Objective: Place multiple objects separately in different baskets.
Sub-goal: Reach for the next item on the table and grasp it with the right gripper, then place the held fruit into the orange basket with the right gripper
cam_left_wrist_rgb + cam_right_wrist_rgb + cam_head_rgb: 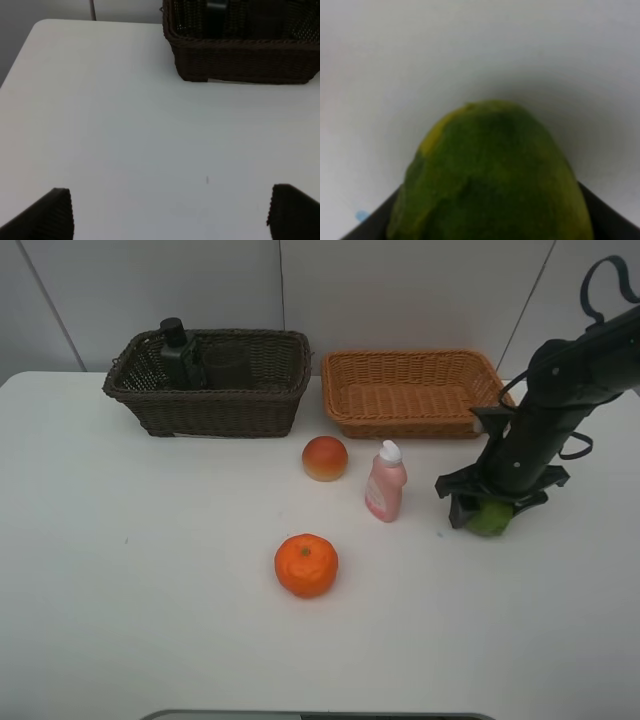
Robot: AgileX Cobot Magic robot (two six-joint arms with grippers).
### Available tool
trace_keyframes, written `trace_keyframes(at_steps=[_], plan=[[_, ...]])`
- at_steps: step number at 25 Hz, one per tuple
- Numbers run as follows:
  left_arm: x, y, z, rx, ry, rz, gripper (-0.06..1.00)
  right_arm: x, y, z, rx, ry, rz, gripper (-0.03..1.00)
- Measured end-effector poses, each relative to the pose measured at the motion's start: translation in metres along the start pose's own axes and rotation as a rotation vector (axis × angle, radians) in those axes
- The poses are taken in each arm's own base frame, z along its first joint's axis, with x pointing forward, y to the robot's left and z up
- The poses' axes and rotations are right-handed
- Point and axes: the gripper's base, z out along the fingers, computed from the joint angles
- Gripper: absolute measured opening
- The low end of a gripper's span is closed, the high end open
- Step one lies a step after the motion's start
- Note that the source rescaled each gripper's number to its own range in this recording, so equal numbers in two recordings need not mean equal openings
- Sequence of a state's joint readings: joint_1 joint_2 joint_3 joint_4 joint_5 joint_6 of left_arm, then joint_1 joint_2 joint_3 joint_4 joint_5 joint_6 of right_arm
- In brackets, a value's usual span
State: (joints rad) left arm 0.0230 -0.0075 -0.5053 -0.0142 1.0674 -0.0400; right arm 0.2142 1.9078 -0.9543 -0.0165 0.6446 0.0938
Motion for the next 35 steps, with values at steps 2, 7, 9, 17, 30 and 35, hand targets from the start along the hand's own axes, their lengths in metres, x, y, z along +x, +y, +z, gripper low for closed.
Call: trace_keyframes(at_steps=[2, 7, 9, 17, 30, 35], plan=[[0.000, 0.000, 0.000, 0.000, 0.000, 0.000, 1.00, 0.000, 0.000, 0.000, 0.001, 0.000, -0.002, 0.40], [0.000, 0.000, 0.000, 0.000, 0.000, 0.000, 1.00, 0.000, 0.000, 0.000, 0.000, 0.000, -0.001, 0.40], [0.000, 0.000, 0.000, 0.000, 0.000, 0.000, 1.00, 0.000, 0.000, 0.000, 0.000, 0.000, -0.001, 0.40], [0.000, 0.000, 0.000, 0.000, 0.000, 0.000, 1.00, -0.001, -0.001, -0.007, 0.006, 0.008, -0.007, 0.40], [0.000, 0.000, 0.000, 0.000, 0.000, 0.000, 1.00, -0.052, 0.009, -0.106, 0.050, -0.067, -0.055, 0.40], [0.000, 0.000, 0.000, 0.000, 0.000, 0.000, 1.00, -0.083, 0.020, -0.126, 0.060, -0.163, -0.083, 0.40]])
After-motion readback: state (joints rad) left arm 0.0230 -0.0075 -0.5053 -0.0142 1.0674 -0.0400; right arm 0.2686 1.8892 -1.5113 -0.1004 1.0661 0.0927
